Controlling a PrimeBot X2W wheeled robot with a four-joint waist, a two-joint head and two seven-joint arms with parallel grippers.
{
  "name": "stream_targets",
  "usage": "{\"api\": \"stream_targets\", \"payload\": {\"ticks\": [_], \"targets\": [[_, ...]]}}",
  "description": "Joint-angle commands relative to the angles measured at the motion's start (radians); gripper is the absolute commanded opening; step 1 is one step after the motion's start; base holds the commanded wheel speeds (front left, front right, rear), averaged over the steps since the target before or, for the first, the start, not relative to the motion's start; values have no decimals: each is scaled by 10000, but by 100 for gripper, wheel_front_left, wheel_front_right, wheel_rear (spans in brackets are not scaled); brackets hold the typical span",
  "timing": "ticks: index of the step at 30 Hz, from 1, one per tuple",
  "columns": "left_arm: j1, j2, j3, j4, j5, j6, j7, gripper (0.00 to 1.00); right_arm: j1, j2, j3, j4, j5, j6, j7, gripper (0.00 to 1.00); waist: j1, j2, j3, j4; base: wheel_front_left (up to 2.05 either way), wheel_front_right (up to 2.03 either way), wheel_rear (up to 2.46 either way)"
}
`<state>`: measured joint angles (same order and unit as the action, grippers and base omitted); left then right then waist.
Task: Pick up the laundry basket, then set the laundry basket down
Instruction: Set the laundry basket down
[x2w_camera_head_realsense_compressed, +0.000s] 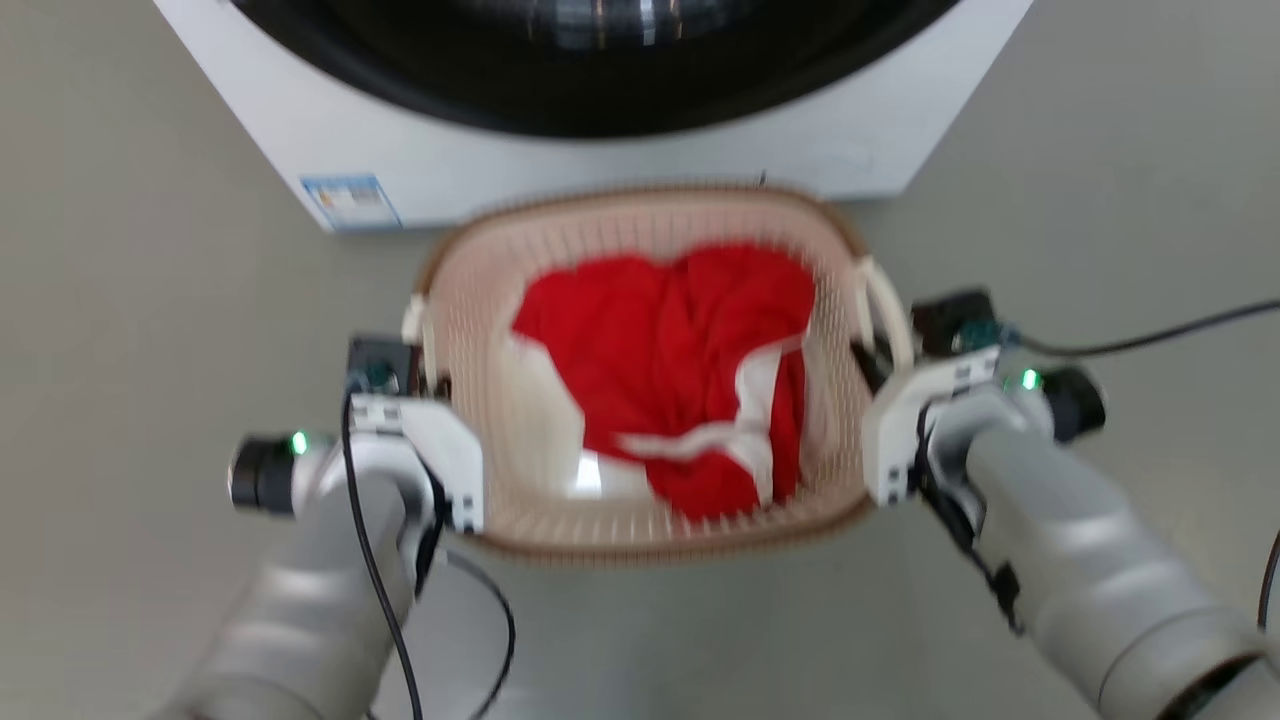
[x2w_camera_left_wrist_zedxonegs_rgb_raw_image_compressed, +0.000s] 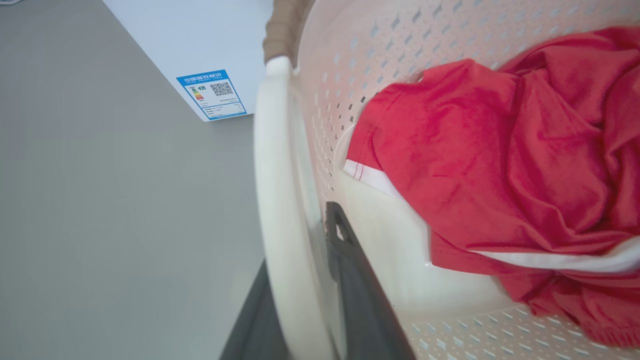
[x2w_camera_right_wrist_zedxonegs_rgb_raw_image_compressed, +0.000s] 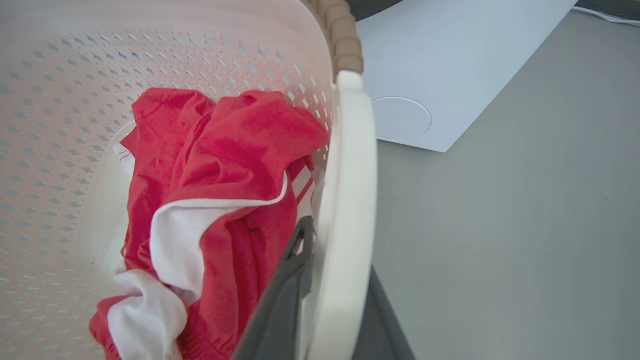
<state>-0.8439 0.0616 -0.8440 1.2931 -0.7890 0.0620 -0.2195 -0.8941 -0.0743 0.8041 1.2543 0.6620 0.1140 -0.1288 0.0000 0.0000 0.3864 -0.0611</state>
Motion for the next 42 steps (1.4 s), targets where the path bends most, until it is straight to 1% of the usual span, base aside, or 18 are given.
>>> {"api": "stream_targets", "payload": {"ticks": [1, 8, 9, 12, 17, 24, 32, 37, 42], "targets": [[-640, 212, 134, -188, 223, 12, -173, 0, -461, 241, 29, -117, -283, 167, -462, 0, 0, 0, 1651, 21, 0, 0, 0], [-2022, 423, 120, -316, 527, 107, -383, 0, -1849, 241, -504, 196, -961, 167, -1078, 0, 0, 0, 3627, 20, 0, 0, 0], [-2022, 423, 120, -316, 527, 107, -383, 0, -1849, 241, -504, 196, -961, 167, -1078, 0, 0, 0, 3627, 20, 0, 0, 0], [-2579, 495, 143, -486, 678, 136, -411, 0, -2327, 241, -811, 261, -1250, 167, -1216, 0, 0, 0, 4315, 55, 0, 0, 0], [-3161, 645, 318, -1042, 1028, 259, -419, 0, -2967, 241, -1567, 333, -1804, 167, -1314, 0, 0, 0, 5116, 66, 0, 0, 0], [-3365, 707, 712, -1449, 1396, 331, -421, 0, -3320, 241, -2807, 304, -2884, 167, -1327, 0, 0, 0, 5625, 142, 0, 0, 0], [-3335, 703, 1221, -1795, 1864, 378, -422, 0, -3232, 241, -4232, -51, -4183, 167, -1329, 0, 0, 0, 5967, 196, 0, 0, 0], [-3324, 662, 1552, -1936, 2146, 350, -422, 0, -3051, 241, -4903, -334, -4864, 167, -1329, 0, 0, 0, 6100, 229, 0, 0, 0], [-3299, 615, 1806, -1959, 2445, 277, -422, 0, -2860, 241, -5347, -526, -5300, 167, -1329, 0, 0, 0, 6167, 233, 0, 0, 0]]}}
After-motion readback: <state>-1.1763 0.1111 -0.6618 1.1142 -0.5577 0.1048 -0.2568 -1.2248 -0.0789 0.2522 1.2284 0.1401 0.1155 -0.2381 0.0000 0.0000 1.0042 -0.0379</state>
